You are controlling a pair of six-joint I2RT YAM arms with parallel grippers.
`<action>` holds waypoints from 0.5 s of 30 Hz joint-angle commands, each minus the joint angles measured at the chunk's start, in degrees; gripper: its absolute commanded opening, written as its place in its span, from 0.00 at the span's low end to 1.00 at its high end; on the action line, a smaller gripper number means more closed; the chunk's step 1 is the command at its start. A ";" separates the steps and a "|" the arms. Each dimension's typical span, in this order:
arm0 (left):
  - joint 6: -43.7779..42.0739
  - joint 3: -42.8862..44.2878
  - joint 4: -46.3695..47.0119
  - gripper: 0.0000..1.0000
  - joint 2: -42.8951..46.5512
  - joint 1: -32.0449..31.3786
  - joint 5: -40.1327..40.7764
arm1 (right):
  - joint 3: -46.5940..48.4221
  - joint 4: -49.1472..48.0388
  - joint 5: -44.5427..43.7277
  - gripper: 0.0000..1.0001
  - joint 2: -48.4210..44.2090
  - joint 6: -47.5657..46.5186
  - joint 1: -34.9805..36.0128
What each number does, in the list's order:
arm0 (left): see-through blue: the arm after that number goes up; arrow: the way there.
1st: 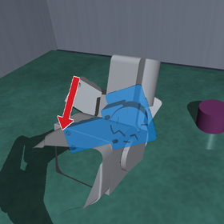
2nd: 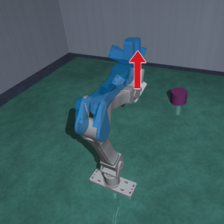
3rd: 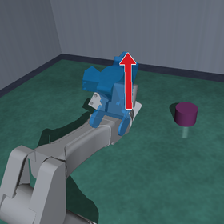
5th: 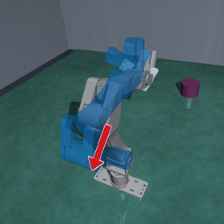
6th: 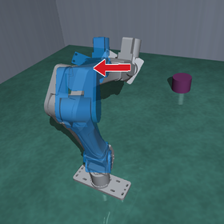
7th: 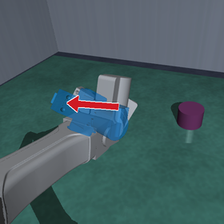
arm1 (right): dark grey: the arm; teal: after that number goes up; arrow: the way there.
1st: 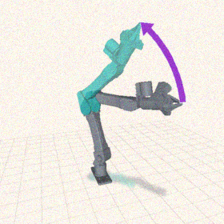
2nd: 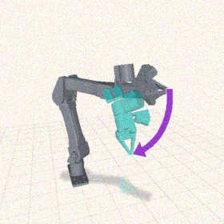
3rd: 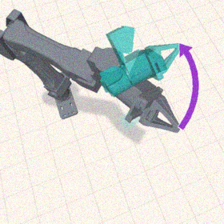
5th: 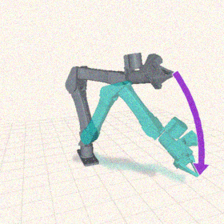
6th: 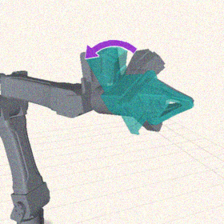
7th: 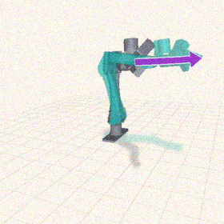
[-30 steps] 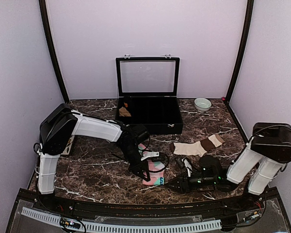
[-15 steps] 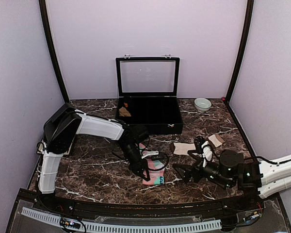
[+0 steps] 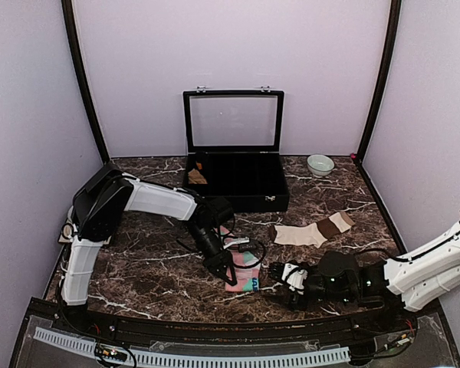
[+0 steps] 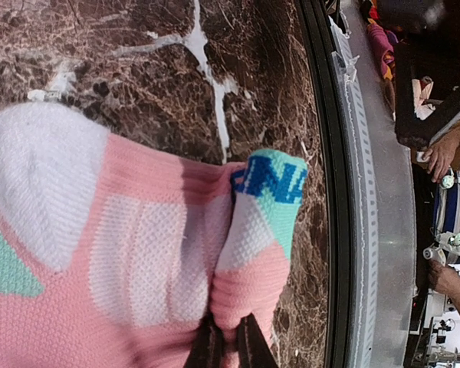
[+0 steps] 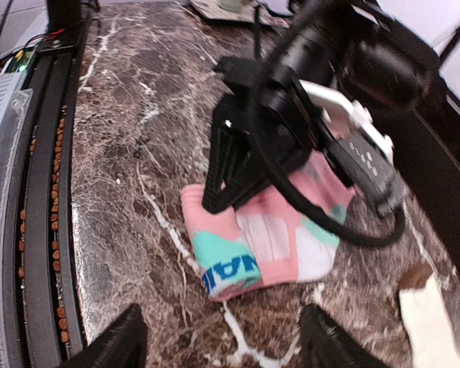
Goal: Roll the socks
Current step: Roll the sock at the center of the board.
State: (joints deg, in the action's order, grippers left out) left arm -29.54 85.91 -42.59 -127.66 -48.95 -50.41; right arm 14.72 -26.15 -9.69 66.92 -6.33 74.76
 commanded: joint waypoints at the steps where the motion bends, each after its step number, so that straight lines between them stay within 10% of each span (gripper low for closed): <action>1: -1.33 -2.51 -5.17 0.00 -5.35 0.67 11.39 | 3.12 -8.59 6.93 0.60 7.51 -12.77 0.14; 15: -1.55 -2.25 -5.88 0.00 -5.61 1.49 10.48 | 10.40 -15.66 13.42 0.48 24.66 -18.27 -2.87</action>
State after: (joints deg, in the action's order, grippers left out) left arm -29.58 86.26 -44.18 -128.70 -47.77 -52.69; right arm 22.90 -37.43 1.26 89.76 -21.96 73.14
